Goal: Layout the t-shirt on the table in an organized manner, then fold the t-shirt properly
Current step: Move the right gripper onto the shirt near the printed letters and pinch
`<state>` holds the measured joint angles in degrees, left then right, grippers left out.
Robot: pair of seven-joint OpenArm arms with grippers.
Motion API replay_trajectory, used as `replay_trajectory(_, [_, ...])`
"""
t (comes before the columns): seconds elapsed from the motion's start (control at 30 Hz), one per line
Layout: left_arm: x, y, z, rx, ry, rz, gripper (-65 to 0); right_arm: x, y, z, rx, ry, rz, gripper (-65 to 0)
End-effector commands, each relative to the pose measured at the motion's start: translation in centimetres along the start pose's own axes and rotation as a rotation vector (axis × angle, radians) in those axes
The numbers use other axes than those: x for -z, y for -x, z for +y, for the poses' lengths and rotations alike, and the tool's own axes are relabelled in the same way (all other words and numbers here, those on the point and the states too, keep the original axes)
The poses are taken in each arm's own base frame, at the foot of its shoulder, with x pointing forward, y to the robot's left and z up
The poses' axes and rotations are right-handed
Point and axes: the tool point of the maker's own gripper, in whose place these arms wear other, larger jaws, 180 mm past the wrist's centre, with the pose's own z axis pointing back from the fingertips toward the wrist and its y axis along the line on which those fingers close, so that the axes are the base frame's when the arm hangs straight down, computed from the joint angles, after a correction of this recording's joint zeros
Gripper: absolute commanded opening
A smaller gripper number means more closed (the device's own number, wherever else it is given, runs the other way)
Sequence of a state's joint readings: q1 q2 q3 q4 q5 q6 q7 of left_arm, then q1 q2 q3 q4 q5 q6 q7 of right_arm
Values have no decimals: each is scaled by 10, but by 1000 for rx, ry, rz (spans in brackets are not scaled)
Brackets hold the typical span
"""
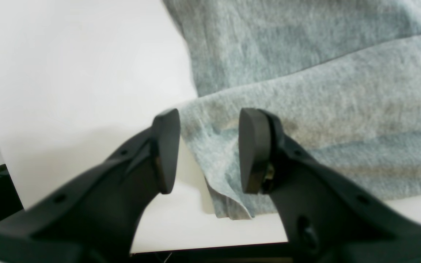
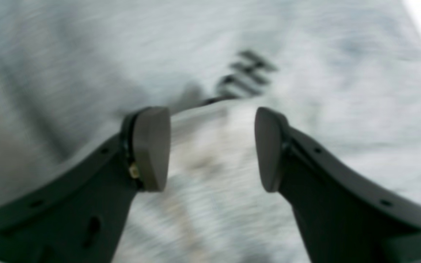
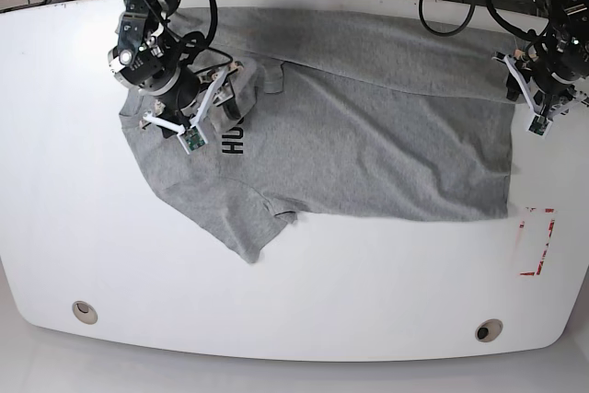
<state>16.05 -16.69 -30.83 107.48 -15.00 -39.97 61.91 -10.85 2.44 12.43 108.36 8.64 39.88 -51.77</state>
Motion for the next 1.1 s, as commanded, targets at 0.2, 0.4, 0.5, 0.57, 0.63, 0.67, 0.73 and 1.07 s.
replay_trajectory(0.2, [-6,-7,8,16,-24,-25,-396,18,-9,-20,11,-10,-3,-304])
replay_trajectory(0.4, [-6,-7,8,16,-23,-24,-396,32,3,-20,50,-36,37,-308])
replay_trajectory(0.5, [-6,-7,9,16,-25,-24,-396,34,4,-22,60,-36,37,-308])
replay_trajectory(0.57, [-6,-7,10,17,-26,-24,-396,34,5,-22,60,-36,40,-309])
replay_trajectory(0.63, [-6,-7,10,17,-26,-24,-396,34,4,-23,58,-33,40,-328])
replay_trajectory(0.67, [-6,-7,10,17,-26,-24,-396,34,5,-24,57,-32,41,-354])
replay_trajectory(0.73, [-6,-7,10,17,-26,-24,-396,34,5,-24,57,-32,41,-415])
replay_trajectory(1.07, [-6,-7,10,17,-26,-24,-396,34,4,-23,55,-36,40,-650])
